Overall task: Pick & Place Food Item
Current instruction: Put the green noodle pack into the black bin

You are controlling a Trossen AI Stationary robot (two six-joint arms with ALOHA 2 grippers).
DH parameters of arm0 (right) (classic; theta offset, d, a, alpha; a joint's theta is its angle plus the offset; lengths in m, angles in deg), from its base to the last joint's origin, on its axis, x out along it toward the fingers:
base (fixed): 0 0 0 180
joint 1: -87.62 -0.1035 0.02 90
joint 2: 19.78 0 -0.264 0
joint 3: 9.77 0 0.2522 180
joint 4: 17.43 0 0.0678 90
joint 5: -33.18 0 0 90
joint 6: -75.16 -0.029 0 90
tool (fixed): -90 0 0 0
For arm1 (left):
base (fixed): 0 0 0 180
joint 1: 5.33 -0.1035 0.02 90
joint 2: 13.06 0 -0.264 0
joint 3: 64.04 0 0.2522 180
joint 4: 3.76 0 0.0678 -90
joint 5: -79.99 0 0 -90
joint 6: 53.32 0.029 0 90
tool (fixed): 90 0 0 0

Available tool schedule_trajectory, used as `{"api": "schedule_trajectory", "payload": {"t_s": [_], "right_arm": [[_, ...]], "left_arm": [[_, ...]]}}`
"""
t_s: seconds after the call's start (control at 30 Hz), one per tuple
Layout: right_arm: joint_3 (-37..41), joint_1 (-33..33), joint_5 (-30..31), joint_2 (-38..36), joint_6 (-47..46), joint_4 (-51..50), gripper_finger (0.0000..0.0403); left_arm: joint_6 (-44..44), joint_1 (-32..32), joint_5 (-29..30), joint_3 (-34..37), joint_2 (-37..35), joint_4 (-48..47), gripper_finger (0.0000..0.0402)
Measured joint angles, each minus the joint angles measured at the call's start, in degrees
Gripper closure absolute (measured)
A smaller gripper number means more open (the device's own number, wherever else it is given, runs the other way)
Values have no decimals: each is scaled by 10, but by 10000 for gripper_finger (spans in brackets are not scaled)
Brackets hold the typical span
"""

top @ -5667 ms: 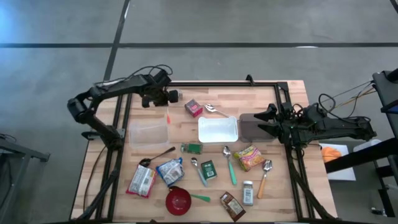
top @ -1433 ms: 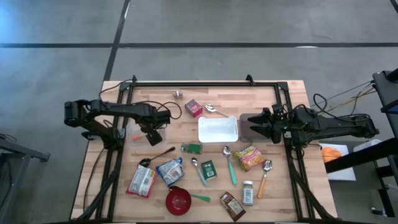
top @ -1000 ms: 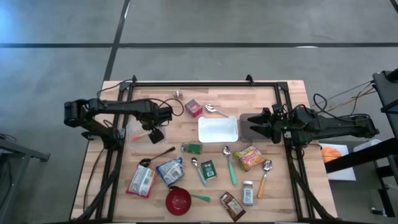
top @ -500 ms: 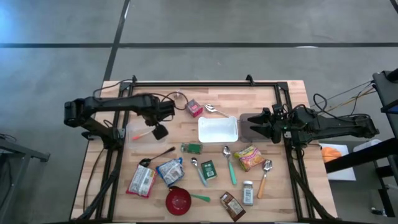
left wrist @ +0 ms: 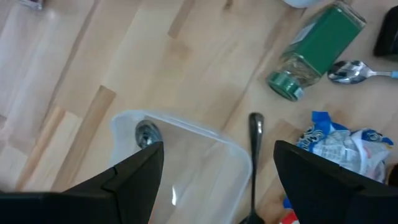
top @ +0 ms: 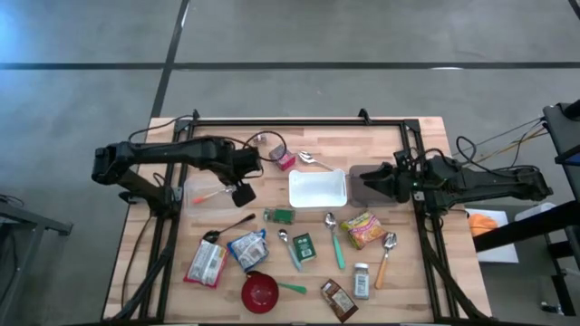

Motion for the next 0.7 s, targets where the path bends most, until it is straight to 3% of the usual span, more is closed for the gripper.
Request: {"api": "schedule_trajectory", "payload": {"t_s": [0.2,0.4,0.5,0.7], "right_arm": [[-1,0,-46,36,-58,1,102],[-58,-1,-109,114,-22,-15,102],[-125,-1,-134,159,26,-112,102],[-291,-2,-129,254,51,-464,102]], "left_arm": [[-25,26,0,1,0,1,95],[-40,42,0,1,-2,5,95],[-41,49,2,1,-5,12,95],[-41,75,29,9,-29,49,95]]}}
